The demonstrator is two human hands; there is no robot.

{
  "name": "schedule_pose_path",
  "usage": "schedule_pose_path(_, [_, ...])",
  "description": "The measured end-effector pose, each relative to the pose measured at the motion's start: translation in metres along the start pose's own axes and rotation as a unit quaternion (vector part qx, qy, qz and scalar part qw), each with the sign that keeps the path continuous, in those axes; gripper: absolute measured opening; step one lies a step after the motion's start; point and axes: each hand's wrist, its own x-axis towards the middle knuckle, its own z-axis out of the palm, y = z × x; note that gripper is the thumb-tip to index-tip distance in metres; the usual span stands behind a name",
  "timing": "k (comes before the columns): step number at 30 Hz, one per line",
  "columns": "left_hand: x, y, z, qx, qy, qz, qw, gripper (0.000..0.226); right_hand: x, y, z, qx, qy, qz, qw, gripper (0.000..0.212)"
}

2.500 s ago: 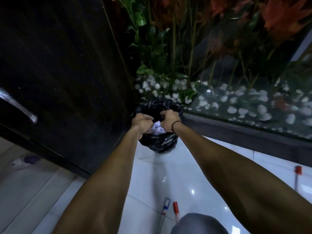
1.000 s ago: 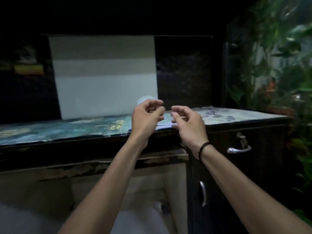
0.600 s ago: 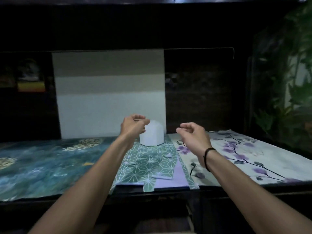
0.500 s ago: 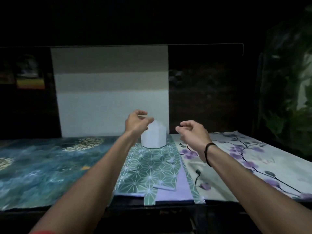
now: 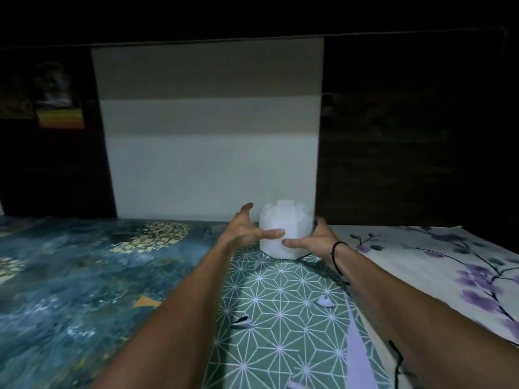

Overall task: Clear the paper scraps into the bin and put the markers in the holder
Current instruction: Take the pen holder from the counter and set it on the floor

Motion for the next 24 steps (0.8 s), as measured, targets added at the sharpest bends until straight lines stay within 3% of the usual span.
schedule_pose_path(2, [0.003, -0.006, 0.011, -0.041, -0.033, 0.002, 0.999, 0.109, 0.003, 0.004, 0.007, 0.037, -0.039, -0.024, 0.998, 0.100])
schedule_pose_path(4, [0.005, -0.009, 0.022, -0.064, -0.026, 0.024, 0.997, 0.096, 0.003, 0.011, 0.010, 0.060, -0.042, -0.043, 0.996, 0.096])
schedule_pose_path(6, [0.004, -0.005, 0.025, -0.063, -0.011, 0.053, 0.997, 0.095, -0.004, 0.013, 0.006, 0.075, -0.028, -0.050, 0.996, 0.100])
schedule_pose_path(9, [-0.001, 0.017, 0.026, -0.064, -0.009, 0.102, 0.993, 0.097, -0.020, 0.007, -0.020, 0.081, -0.004, -0.079, 0.994, 0.089])
schedule_pose_path(15, [-0.036, 0.090, 0.038, -0.093, -0.017, 0.183, 0.978, 0.103, -0.065, -0.023, -0.100, 0.012, 0.071, -0.122, 0.990, 0.112])
schedule_pose_path(18, [-0.067, 0.121, 0.069, -0.126, -0.061, 0.204, 0.969, 0.100, -0.122, -0.023, -0.153, -0.039, 0.137, -0.109, 0.984, 0.118])
schedule_pose_path(24, [-0.153, 0.165, 0.136, -0.184, -0.161, 0.287, 0.926, 0.084, -0.259, 0.000, -0.220, -0.062, 0.232, -0.087, 0.967, 0.104])
